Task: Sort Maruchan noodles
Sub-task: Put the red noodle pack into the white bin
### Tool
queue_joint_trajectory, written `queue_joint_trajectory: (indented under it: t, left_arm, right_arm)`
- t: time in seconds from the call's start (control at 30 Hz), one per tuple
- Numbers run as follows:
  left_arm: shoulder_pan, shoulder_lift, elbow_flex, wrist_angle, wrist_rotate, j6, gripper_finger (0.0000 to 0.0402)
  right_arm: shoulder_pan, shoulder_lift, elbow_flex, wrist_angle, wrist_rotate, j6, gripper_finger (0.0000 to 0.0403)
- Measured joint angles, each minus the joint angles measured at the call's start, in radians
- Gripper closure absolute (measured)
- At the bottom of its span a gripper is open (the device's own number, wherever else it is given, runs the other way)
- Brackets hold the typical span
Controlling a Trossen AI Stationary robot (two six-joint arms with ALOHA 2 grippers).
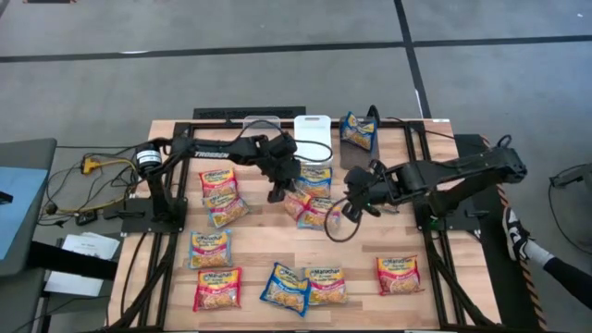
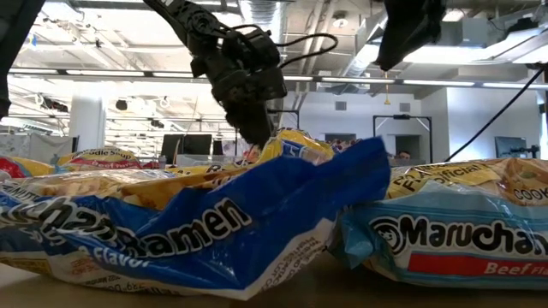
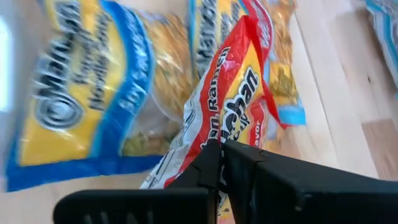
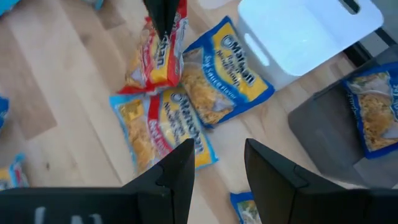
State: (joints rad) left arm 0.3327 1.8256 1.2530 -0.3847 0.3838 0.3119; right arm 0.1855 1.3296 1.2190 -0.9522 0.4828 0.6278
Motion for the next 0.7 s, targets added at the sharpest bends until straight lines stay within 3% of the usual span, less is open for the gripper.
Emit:
queue_joint_trajectory:
  t: [0.13, 0.47, 0.57, 0.7]
  left_arm:
    - [0.013, 0.0, 0.031, 0.001, -0.003, 0.007, 0.0401]
    - [0.017, 0.0, 0.037, -0.005, -0.003, 0.018, 0.0401]
    - [0.017, 0.0, 0.037, -0.001, -0.002, 0.017, 0.0401]
    - [0.017, 0.0, 0.037, -0.001, -0.003, 0.017, 0.0401]
  right_arm:
    - [-0.054, 0.0, 0.0, 0.011, -0.02, -0.008, 0.0239]
    - [-0.159, 0.023, -0.007, 0.063, -0.193, -0.021, 0.0239]
    - [-0.178, 0.049, -0.036, 0.186, -0.266, -0.054, 0.0239]
    - [-0.203, 0.077, -0.075, 0.296, -0.276, -0.063, 0.0239]
